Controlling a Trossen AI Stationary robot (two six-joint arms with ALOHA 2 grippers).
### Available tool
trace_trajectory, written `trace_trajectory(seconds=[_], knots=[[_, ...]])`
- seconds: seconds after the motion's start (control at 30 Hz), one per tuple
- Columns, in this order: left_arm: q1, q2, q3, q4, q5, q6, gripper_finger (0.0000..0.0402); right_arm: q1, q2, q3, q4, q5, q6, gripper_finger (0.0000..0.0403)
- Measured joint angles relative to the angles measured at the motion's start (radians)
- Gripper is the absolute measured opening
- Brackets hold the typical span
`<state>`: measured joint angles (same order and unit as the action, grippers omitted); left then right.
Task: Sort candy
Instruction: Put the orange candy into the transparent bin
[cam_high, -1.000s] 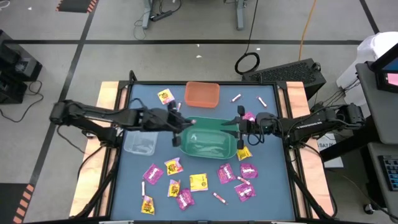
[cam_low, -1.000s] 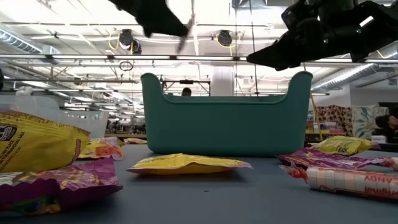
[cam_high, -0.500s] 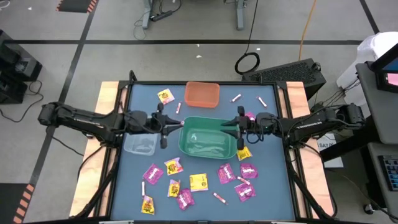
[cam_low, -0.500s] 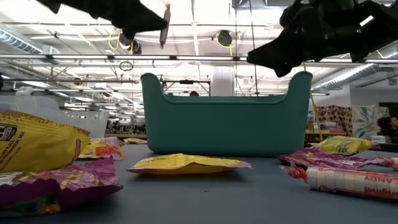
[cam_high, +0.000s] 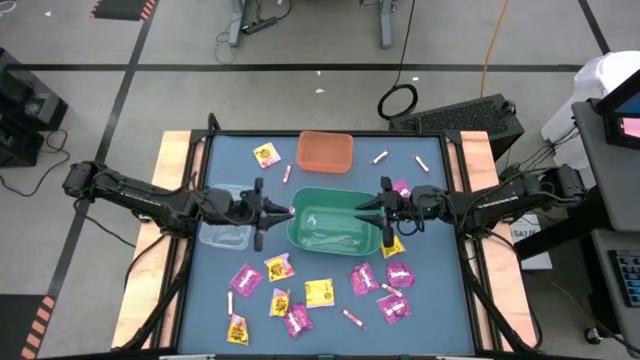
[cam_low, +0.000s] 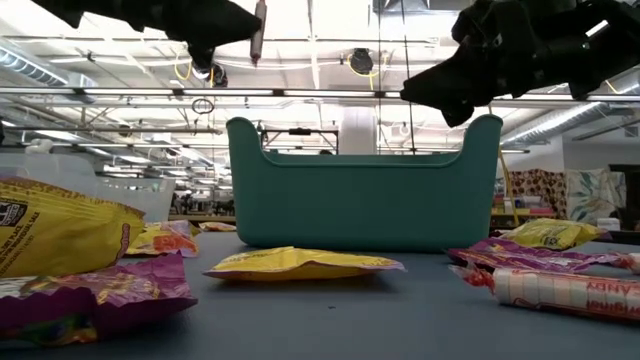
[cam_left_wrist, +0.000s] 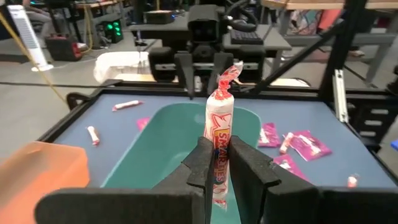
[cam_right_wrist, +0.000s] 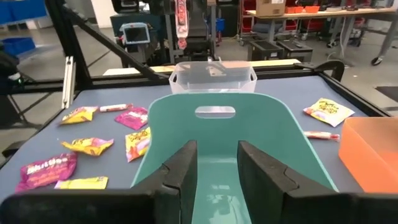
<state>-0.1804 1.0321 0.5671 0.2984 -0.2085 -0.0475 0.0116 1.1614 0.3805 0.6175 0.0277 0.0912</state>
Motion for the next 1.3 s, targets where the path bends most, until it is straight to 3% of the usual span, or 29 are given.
trace_trajectory(seconds=[0.2,0.47,0.87,1.13,1.3], knots=[[-0.045,-0.015,0.0,-0.048,-0.01,0.001,0.0049,0.001,0.0,0.0,-0.023,-0.002,-0.025,0.0105],[-0.045,-0.141,0.0,-0.383,-0.24,-0.211,0.0049,0.003,0.0,0.0,-0.033,-0.004,-0.027,0.0105],[-0.045,-0.205,0.0,-0.707,-0.274,-0.43,0.0049,0.003,0.0,0.0,-0.032,-0.004,-0.088,0.0105],[-0.045,-0.231,0.0,-0.927,-0.284,-0.697,0.0049,0.003,0.0,0.0,-0.039,-0.004,-0.086,0.0105],[-0.045,-0.228,0.0,-1.03,-0.278,-0.75,0.0049,0.003,0.0,0.0,-0.039,-0.004,-0.086,0.0105]])
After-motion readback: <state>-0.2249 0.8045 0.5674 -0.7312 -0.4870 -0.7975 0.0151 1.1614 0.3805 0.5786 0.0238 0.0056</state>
